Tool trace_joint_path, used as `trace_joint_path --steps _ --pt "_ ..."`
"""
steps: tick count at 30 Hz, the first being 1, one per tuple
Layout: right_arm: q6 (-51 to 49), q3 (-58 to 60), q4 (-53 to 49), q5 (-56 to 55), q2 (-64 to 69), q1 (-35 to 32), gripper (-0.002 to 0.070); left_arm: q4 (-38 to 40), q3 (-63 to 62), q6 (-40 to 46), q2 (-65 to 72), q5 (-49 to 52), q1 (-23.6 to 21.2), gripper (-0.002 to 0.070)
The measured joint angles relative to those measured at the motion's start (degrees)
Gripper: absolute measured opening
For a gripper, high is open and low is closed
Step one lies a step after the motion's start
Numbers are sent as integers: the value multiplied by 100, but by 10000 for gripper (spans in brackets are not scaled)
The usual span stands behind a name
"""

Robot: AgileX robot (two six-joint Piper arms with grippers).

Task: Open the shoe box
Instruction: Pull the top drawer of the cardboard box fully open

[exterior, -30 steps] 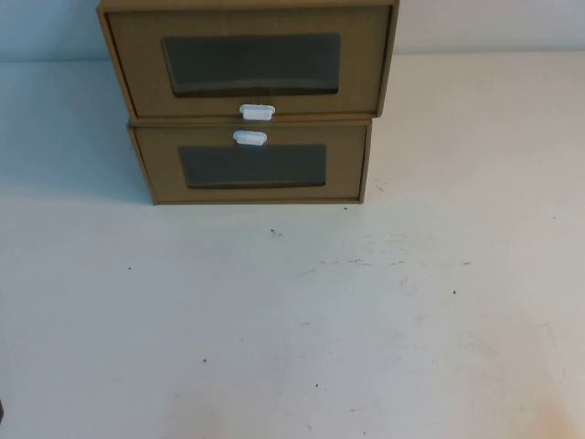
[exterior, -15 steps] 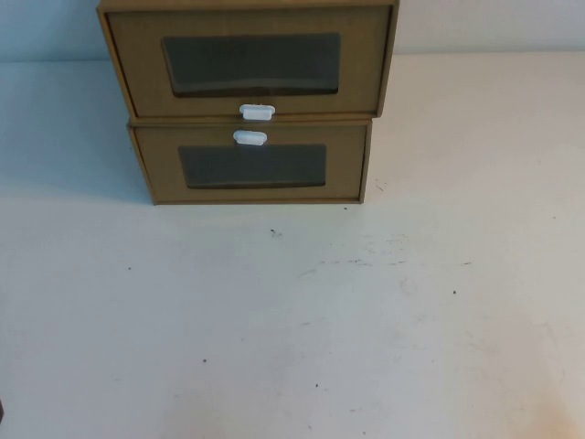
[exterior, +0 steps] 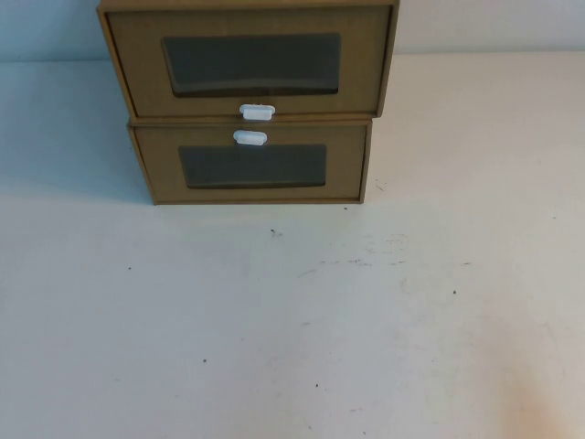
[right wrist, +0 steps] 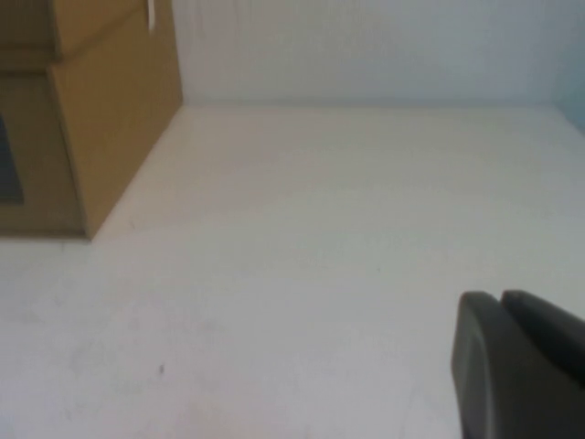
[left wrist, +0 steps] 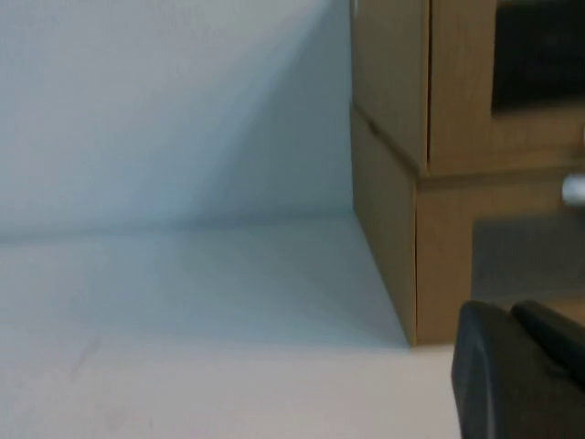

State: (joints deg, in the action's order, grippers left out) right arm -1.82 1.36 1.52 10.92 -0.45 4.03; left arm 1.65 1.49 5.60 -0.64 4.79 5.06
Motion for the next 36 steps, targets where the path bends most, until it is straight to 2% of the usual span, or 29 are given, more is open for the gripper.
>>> trace_joint_path --steps 5,10,20,27,31,36 --pt "0 0 0 -1817 0 0 -13 0 0 -258 0 -1911 0 -2" --pt "0 0 0 -3616 -4 0 -14 21 0 -424 0 -3338 0 -2" --pt "0 0 69 -4682 -39 0 -13 46 0 -471 0 -3932 0 -2" --pt "-294 -24 139 -6030 -39 0 -13 82 -99 -1909 -13 -5398 0 -2" --pt "-841 -740 421 -5884 -39 0 -14 82 -1053 -2105 -22 -5200 0 -2" --pt "-1257 -2475 1144 -4320 1 0 -13 82 -2966 -1916 130 -3353 0 -2"
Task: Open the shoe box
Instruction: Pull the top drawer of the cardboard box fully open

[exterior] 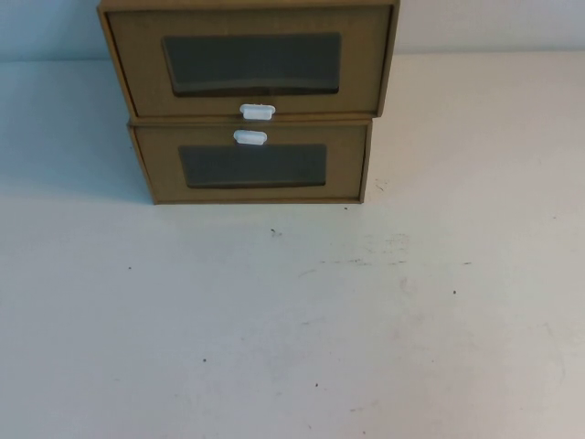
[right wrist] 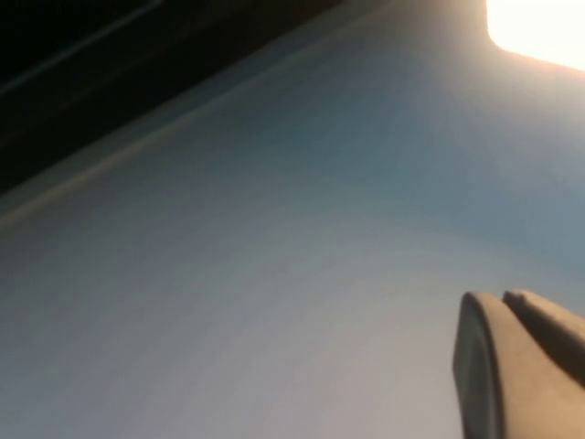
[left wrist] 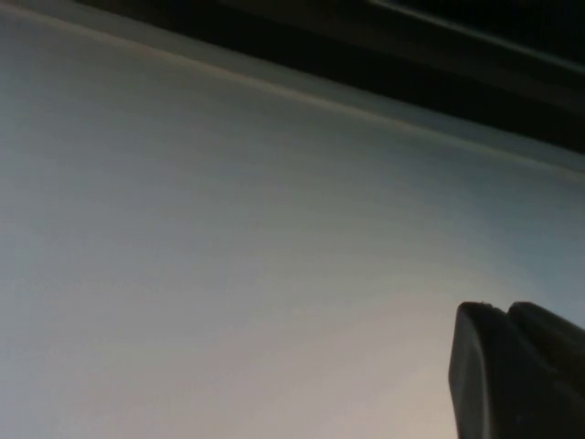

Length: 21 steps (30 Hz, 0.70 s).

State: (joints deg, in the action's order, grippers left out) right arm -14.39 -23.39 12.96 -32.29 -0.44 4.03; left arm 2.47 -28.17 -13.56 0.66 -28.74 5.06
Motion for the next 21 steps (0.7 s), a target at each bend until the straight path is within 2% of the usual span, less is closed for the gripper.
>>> trace_joint_path --steps 6,13,16,21 --pt "-19 -1904 -69 1933 1223 0 -13 -155 -1978 328 1333 1970 0 -2" --pt "48 -3457 -143 4232 3253 0 -14 -676 -3450 493 3321 4826 0 -2" --pt "533 -3572 -336 4524 3935 0 -13 -871 -3492 513 3909 5132 51 -2" --pt "1132 -3580 -516 4597 4646 0 -13 -1083 -3492 533 4654 4930 414 -2"
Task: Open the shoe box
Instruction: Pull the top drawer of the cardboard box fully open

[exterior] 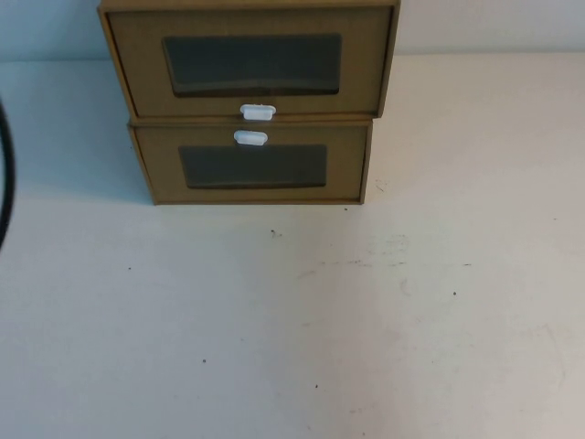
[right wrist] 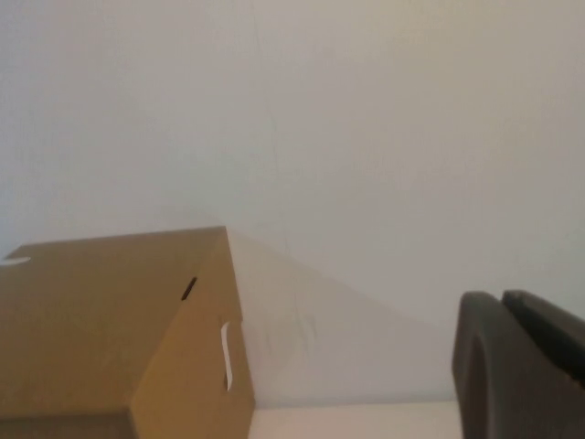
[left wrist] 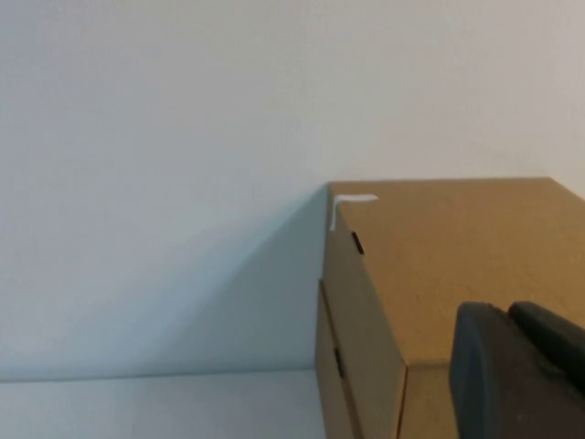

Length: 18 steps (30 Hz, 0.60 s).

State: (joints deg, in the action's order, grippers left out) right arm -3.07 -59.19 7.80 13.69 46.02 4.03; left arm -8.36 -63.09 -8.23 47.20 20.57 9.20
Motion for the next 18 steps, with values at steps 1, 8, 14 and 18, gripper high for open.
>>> trace_joint_path --steps 1,8,14,18 --pt "28 0 14 0 73 0 -13 0 0 0 109 0 61 -2" --pt "101 -5 1006 247 660 0 -14 63 0 -50 1073 -493 494 -2" --pt "1262 -5 1286 550 1437 575 -13 77 -492 -50 2064 -232 548 -2" --pt "2575 -5 1310 584 2029 1435 -14 243 -1258 344 2877 151 561 -2"
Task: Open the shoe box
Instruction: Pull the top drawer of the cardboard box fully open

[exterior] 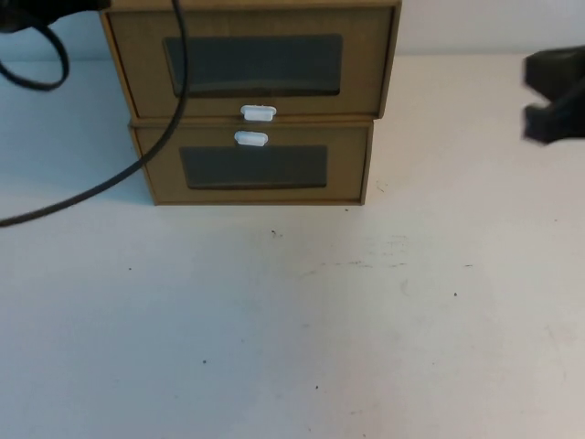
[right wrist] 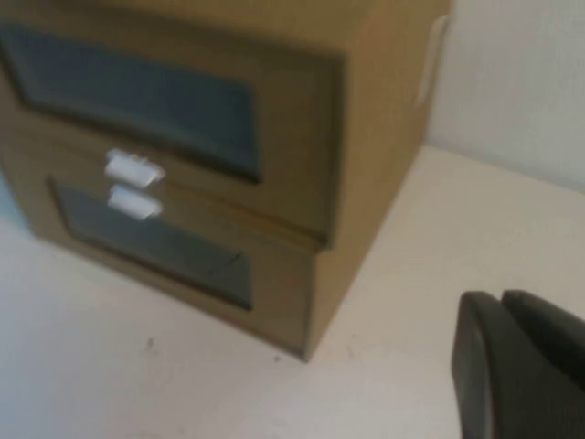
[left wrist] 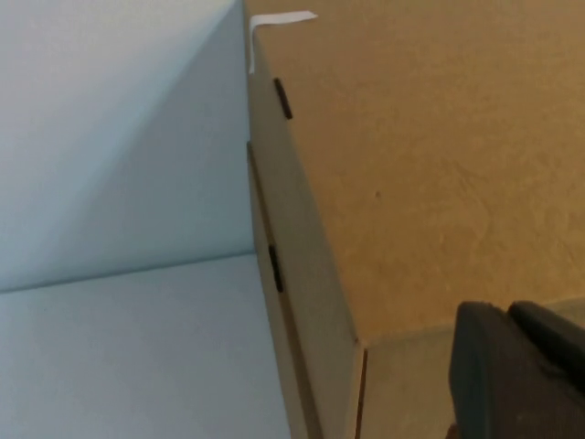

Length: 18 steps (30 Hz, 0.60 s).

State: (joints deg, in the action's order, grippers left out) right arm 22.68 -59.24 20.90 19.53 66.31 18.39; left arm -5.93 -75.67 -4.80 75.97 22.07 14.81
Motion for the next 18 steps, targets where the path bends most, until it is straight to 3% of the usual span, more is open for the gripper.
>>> trace_joint_path --steps 3,9,14,18 --pt "793 0 0 0 388 698 -13 765 -745 1001 558 265 0 -2" --pt "1735 0 -7 0 1062 1863 -13 2817 -2436 3971 1677 1432 12 -2" --pt "2118 0 -610 -216 1426 2529 -13 3525 -3626 4700 2516 1944 20 -2" --pt "2176 -24 -1037 -1278 1863 2744 -13 3847 -4146 4886 3171 2221 20 -2"
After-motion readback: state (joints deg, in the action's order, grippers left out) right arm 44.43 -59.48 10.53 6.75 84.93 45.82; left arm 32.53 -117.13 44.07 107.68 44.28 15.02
